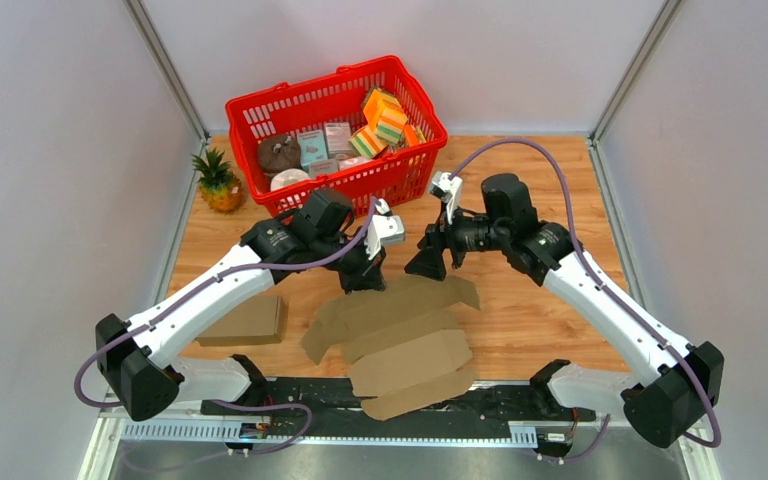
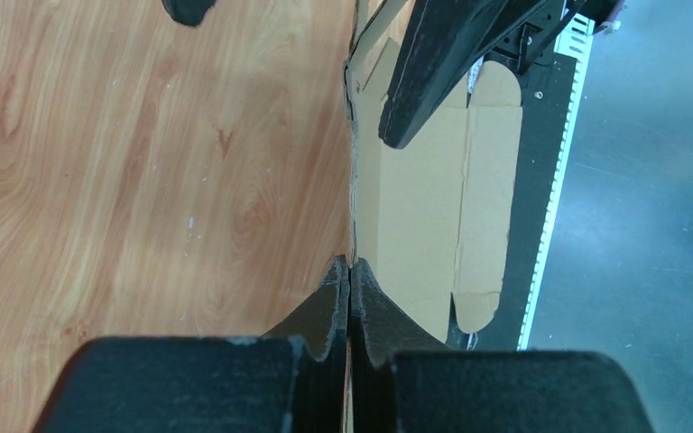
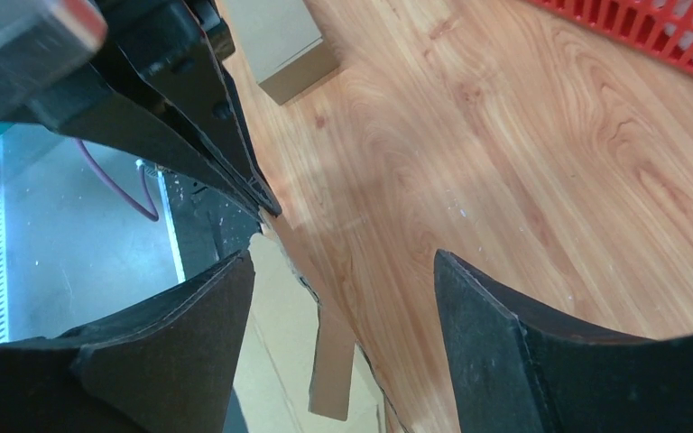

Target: Fold the paper box

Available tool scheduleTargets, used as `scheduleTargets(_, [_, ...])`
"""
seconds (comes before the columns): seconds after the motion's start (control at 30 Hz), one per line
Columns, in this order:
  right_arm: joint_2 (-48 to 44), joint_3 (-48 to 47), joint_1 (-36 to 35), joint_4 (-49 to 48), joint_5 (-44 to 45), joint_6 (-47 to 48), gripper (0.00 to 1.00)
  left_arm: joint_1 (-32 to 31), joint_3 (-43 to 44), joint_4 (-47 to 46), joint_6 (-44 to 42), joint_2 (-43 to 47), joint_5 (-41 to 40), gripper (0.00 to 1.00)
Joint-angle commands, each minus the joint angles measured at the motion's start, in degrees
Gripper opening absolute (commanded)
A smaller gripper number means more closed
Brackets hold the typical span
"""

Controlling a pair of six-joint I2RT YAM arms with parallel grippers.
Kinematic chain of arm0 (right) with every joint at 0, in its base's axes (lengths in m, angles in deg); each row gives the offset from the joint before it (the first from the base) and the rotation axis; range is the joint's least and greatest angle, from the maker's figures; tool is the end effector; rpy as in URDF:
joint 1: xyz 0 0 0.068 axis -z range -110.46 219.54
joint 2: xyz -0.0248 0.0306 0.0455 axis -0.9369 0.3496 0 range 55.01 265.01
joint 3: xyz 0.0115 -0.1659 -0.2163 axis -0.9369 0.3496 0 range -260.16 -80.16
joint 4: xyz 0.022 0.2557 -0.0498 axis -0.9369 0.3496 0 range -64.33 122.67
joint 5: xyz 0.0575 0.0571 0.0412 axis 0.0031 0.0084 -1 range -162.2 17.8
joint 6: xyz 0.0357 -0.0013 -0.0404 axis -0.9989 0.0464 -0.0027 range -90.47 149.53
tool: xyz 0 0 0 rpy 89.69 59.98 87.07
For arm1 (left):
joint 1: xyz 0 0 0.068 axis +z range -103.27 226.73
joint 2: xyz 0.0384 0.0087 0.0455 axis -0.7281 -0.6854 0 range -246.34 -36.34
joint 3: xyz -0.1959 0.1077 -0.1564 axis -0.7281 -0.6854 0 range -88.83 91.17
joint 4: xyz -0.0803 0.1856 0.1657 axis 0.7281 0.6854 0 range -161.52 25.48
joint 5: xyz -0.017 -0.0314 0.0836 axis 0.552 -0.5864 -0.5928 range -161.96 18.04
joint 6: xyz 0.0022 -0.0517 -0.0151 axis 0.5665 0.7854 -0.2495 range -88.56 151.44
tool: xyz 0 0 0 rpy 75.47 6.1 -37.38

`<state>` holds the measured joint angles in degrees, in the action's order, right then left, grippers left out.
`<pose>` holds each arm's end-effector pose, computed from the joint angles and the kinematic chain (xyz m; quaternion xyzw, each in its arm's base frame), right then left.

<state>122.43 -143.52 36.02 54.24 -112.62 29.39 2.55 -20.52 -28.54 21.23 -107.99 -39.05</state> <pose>0.1976 0.1586 0.3453 -0.3952 0.7410 0.4205 0.3434 0.1706 -0.1928 0.3347 0.5006 0.7436 -0.3557 0.2644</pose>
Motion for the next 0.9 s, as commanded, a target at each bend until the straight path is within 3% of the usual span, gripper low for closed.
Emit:
scheduleTargets(0.0, [0.08, 2.53, -0.15, -6.6, -3.43, -1.07, 0.74, 0.41, 2.44, -1.85, -1.47, 1.78, 1.81, 0.0])
scheduleTargets(0.2, [0.26, 5.08, -0.41, -8.98, -3.44, -2.32, 0.63, 0.5, 3.4, -3.08, -0.86, 1.26, 1.54, 0.0])
scheduleTargets(0.3, [1.4, 4.91, -0.41, -8.63, -3.69, -2.32, 0.52, 0.59, 3.93, -3.61, -0.5, 1.08, 1.2, 0.0])
scheduleTargets(0.5, [1.93, 5.17, -0.41, -9.06, -4.14, -2.49, 0.24, 1.03, 4.29, -4.48, 0.98, 1.69, -2.3, 0.0])
scheduleTargets(0.57, [2.45, 4.91, -0.41, -8.98, -3.79, -2.76, 0.05, 1.73, 3.24, -7.72, 5.19, 2.75, -5.03, 0.0])
scheduleTargets(0.63, [2.54, 4.64, -0.41, -8.72, -2.04, -2.93, 0.0, 3.92, 1.31, -14.11, 12.1, 5.47, -7.14, 0.01])
scheduleTargets(0.77, [1.58, 5.96, 0.2, -10.73, 3.94, -4.6, 0.0, 5.51, -3.26, -17.58, 17.86, 10.21, -17.15, 0.43])
scheduleTargets(0.87, [0.79, 7.45, 1.79, -12.84, 4.48, -5.74, 0.0, 6.3, -7.91, -17.49, 18.48, 15.74, -27.68, 0.54])
